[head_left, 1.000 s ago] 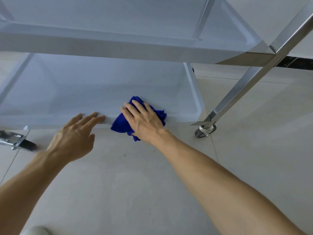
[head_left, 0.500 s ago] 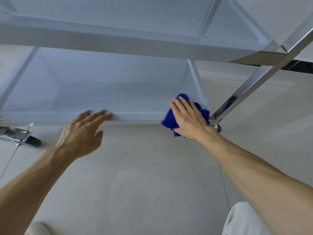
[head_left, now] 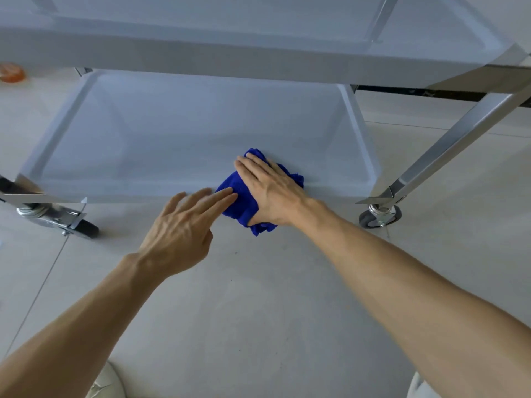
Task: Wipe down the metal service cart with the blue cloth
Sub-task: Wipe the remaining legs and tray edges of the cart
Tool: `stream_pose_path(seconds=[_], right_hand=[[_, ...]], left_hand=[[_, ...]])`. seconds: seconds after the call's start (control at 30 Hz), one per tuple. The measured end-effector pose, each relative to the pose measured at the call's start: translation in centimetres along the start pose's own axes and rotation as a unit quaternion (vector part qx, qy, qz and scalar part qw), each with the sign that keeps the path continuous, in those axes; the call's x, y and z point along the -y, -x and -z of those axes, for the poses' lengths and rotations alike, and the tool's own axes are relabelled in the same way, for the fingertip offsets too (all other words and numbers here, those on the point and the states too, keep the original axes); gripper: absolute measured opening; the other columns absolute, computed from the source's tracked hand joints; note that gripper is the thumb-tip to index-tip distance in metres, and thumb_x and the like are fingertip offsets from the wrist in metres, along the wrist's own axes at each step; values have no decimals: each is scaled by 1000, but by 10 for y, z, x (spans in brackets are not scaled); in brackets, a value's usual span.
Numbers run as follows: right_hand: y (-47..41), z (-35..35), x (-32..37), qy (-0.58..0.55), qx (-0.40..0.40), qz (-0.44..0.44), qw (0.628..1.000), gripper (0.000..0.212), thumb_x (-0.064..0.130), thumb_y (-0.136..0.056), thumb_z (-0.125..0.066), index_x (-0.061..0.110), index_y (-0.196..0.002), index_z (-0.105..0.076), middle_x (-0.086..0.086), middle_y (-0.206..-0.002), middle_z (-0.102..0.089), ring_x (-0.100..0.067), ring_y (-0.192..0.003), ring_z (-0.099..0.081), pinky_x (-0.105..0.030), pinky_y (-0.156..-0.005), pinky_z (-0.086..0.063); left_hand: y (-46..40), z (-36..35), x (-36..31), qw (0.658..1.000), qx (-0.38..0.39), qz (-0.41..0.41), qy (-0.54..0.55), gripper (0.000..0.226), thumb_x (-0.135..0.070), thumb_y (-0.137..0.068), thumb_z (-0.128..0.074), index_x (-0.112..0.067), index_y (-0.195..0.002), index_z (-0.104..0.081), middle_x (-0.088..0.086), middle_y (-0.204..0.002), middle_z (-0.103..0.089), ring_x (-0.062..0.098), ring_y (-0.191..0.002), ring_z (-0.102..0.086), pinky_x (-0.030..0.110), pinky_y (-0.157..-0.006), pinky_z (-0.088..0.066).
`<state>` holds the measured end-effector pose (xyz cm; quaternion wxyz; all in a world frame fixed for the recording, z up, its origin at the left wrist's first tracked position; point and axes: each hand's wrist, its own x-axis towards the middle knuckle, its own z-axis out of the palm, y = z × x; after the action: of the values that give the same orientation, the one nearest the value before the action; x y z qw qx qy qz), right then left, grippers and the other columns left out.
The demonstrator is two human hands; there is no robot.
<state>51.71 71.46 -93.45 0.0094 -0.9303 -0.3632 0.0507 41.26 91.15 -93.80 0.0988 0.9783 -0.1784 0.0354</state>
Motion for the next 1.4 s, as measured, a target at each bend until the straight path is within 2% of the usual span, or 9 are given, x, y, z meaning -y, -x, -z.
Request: stream_pose_path(seconds=[0.13,0.27,0.57,0.83,1.0,1.13,1.2,1.3,1.4], right_hand=[[33,14,-41,-26,14,-27,999,129,68,-64,-77,19,-159,-6,3,-168,-1,-15,-154,3,-50,-121,-3],[75,21,-94,-31,46,-112,992,111,68,-76,-69,21,-159,-12,4,-168,-6,-14,-154,-1,-51,-123,-8],[86,3,-91,-42,83,-178,980,95,66,-92,-46,17,-159,0,2,-167,13,-17,-153,11,-53,-124,-5],[103,-17,-105,1,27,-145,989,111,91,-71,-7,23,-156,10,6,-165,14,-7,-150,16,-43,-124,3],[102,-18,-99,8,-8,-153,988,108,86,-77,-20,14,-157,-21,-3,-166,-15,-19,-153,-13,-52,-122,-16],[75,-9,-77,13,-84,-162,983,107,91,-76,-26,3,-132,-52,-16,-137,-49,-37,-126,-49,-54,-104,-38],[52,-6,-62,-4,-51,-147,988,106,90,-75,-36,13,-148,-38,-17,-152,-35,-36,-139,-36,-58,-112,-29],[30,-18,-46,11,39,-130,991,110,74,-79,-56,31,-157,7,-3,-167,11,-27,-154,8,-64,-119,-2],[32,-27,-45,38,34,-146,988,112,60,-83,-61,31,-154,20,-2,-165,19,-26,-153,15,-64,-118,0]], left_hand=[[-11,6,-5,999,-9,-6,-45,63,-7,-83,-63,-17,-143,-50,-3,-145,-53,26,-126,-54,52,-111,-36],[-31,9,-18,998,-14,9,-63,40,-24,-91,-60,-12,-129,-58,4,-128,-60,29,-118,-56,46,-110,-35],[-97,-13,-63,996,46,-30,-73,69,-42,-98,-49,-23,-156,-16,-2,-162,-19,27,-146,-22,41,-119,-20],[-36,-2,37,997,-10,-23,-77,65,-34,-93,-63,-16,-151,-38,6,-155,-39,32,-143,-35,43,-118,-29],[21,25,127,991,-6,78,-104,68,-25,-86,-75,-7,-144,-46,14,-148,-47,43,-137,-41,54,-112,-36],[15,24,127,988,26,111,-106,70,-26,-85,-76,-10,-146,-45,9,-150,-46,43,-140,-37,57,-112,-34],[0,17,110,992,20,74,-99,68,-29,-88,-71,-12,-147,-43,7,-152,-44,41,-141,-34,55,-114,-31],[-31,4,70,997,22,16,-74,71,-40,-92,-63,-17,-152,-34,3,-158,-35,37,-146,-26,52,-118,-23],[-61,-16,15,997,17,-1,-77,76,-44,-93,-58,-18,-155,-25,2,-161,-28,35,-149,-21,52,-120,-17]])
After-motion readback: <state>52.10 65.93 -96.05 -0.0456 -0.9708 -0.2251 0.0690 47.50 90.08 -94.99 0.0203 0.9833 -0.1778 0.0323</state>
